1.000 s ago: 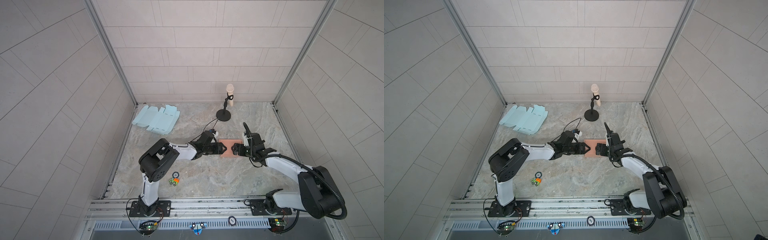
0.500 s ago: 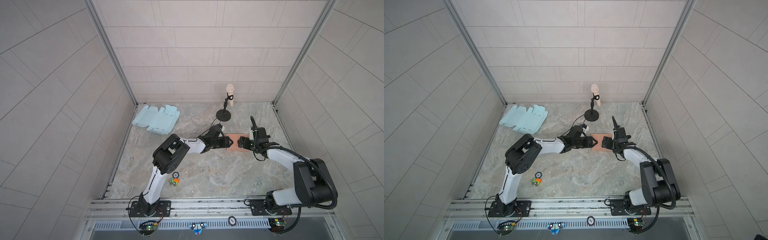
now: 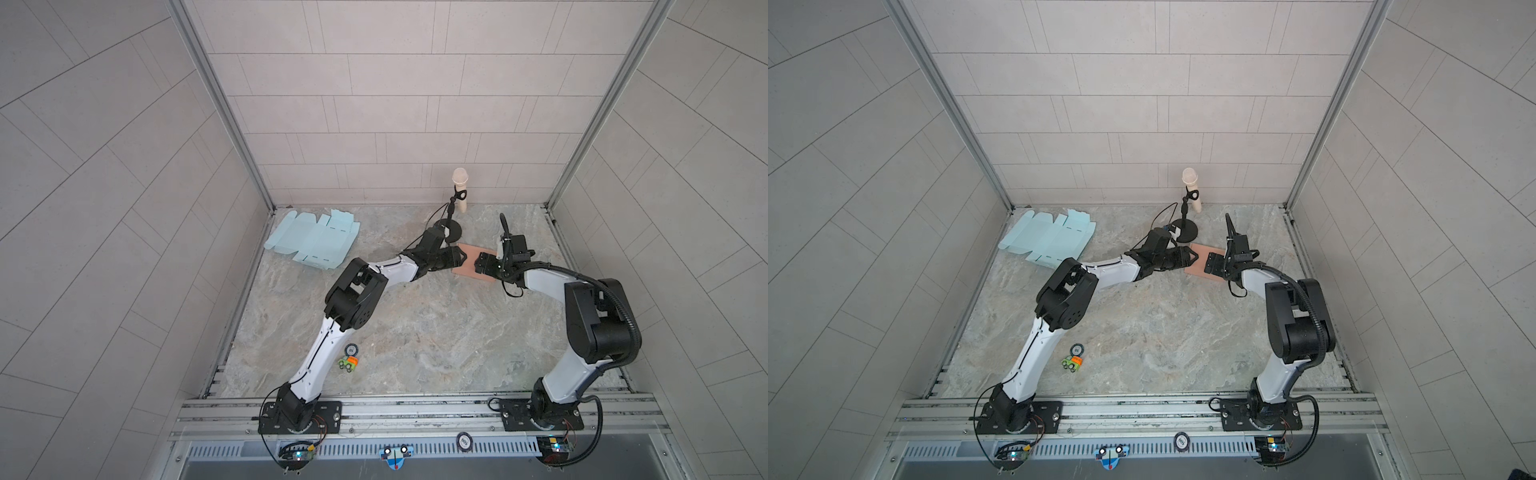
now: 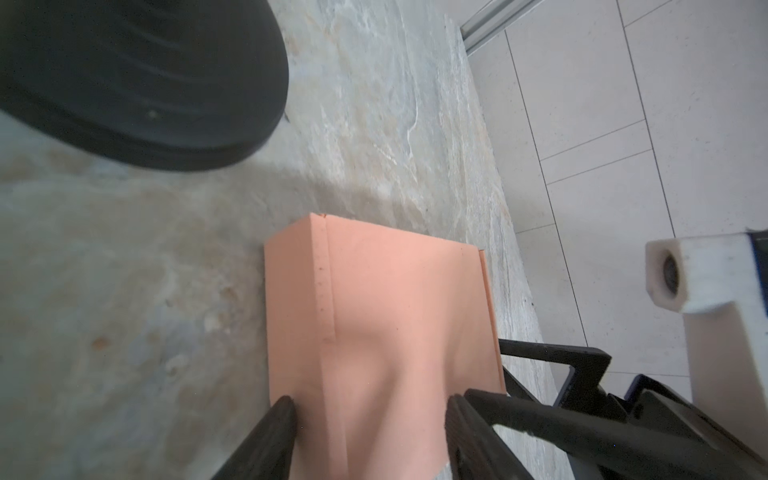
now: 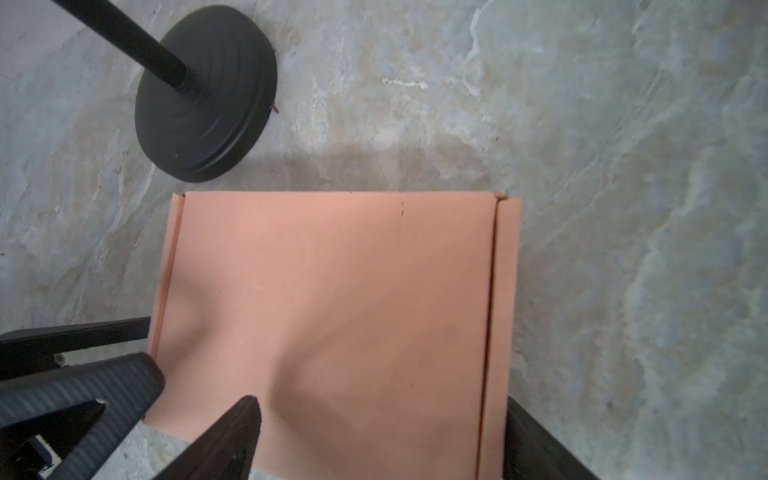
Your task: Fold the paper box
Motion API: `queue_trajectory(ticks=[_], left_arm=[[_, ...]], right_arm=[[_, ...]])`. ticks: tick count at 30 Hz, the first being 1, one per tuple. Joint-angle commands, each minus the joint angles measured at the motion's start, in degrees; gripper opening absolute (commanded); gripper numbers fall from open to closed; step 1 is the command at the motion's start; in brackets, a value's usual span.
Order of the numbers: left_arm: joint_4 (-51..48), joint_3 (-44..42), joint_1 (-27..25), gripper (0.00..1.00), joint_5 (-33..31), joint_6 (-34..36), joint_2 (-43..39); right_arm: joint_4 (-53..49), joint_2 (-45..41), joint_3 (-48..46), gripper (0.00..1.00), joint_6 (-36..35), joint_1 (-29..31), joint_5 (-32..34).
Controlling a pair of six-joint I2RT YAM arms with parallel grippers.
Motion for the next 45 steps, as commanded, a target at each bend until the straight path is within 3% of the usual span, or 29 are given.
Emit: queue_trajectory(ticks=[1, 16, 38, 45], left_arm=[[0.54, 5.53, -3.15, 0.61, 6.9, 0.18, 2.22], [1.35, 8.86, -2.39, 0.61, 7.28, -2.29, 5.93], [0.7, 8.68, -2.95, 0.64, 6.81, -2.11, 5.44], [2.0, 4.57, -2.03, 0.71, 6.46, -1.64, 2.83]], right_arm=[[1.83, 3.07, 4.0, 0.89, 0.88, 1.52, -8.83], [-2.8, 11.29, 15.11, 0.89, -1.51, -0.22, -7.75], [-2.2, 8.1, 11.84, 0.91, -0.82, -1.58, -6.74], [-2.11, 7.64, 11.51, 1.0, 0.42, -1.57, -3.52]])
